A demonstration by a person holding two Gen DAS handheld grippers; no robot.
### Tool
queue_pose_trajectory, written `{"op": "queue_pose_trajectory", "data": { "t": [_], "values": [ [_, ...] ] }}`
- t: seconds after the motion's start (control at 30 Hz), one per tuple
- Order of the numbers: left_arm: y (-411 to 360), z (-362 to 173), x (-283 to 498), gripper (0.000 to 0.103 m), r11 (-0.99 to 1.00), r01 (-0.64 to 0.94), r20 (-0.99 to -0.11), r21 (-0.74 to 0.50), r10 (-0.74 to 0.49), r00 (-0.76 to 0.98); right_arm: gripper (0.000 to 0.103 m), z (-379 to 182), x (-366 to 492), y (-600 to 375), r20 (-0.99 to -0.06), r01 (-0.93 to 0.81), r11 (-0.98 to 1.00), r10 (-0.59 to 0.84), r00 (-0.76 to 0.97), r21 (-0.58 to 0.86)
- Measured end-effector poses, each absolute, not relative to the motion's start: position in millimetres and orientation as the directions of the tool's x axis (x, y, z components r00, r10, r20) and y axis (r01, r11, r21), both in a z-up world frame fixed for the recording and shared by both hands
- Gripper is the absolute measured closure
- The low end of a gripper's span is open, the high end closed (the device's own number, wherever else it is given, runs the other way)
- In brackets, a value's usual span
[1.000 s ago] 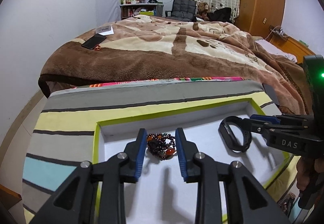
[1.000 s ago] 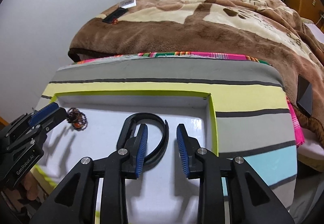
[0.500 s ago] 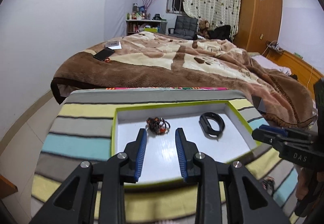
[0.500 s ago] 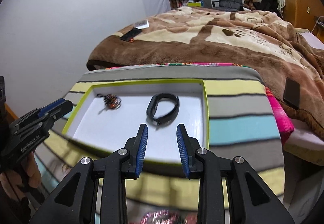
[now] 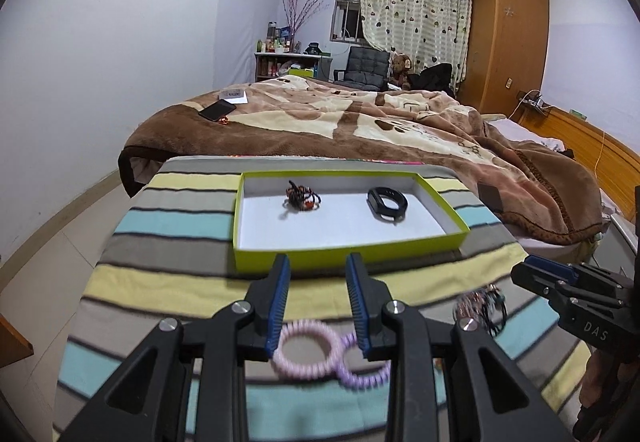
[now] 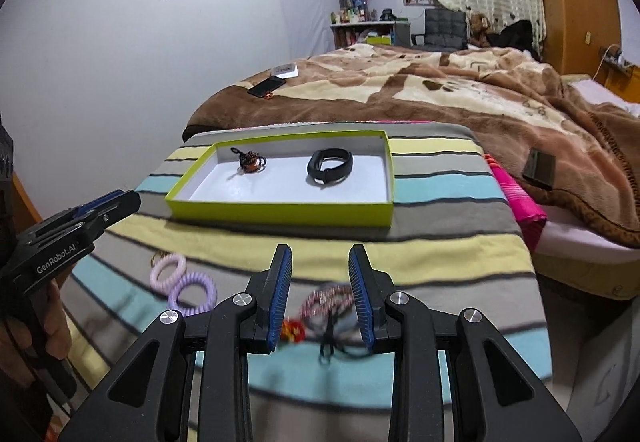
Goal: Organize jewelry
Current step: 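Withdraw both grippers from the box back toward the remaining jewelry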
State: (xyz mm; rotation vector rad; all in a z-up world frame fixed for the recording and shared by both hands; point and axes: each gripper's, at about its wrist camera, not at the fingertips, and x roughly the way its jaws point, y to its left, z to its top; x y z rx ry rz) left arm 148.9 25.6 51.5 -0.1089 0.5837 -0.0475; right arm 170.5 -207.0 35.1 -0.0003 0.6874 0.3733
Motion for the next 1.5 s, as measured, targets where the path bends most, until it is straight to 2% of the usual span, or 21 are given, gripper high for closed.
{"op": "queue_pose_trajectory", "data": {
  "t": [0.23, 0.73, 1.13, 1.5],
  "values": [
    [20.6, 41.5, 118.8, 0.073, 0.994, 0.021, -0.545, -0.104, -0.075, 0.835, 0.073, 25.6, 135.4, -215.1, -0.602, -0.329, 0.937, 0.33, 0.727, 0.116],
    [16.4, 18.1, 80.2, 0.073, 0.993, 0.053, -0.574, -0.109, -0.106, 0.812, 0.073, 2.0, 107.6, -220.1, -0.639, -0.335, 0.932, 0.343, 0.689, 0.139],
    [29.5, 6.1, 101.9, 0.073, 0.99, 0.017, -0.622, -0.14, -0.101, 0.777, 0.073, -7.5, 124.4, -233.6, -0.668, -0.286, 0.946, 0.313, 0.675, 0.154],
    [37.6, -7.8, 137.7, 0.073, 0.986, -0.025, -0.701, -0.165, -0.099, 0.706, 0.073, -16.2, 164.4, -245.8, -0.728, -0.224, 0.964, 0.256, 0.636, 0.143]
  ]
}}
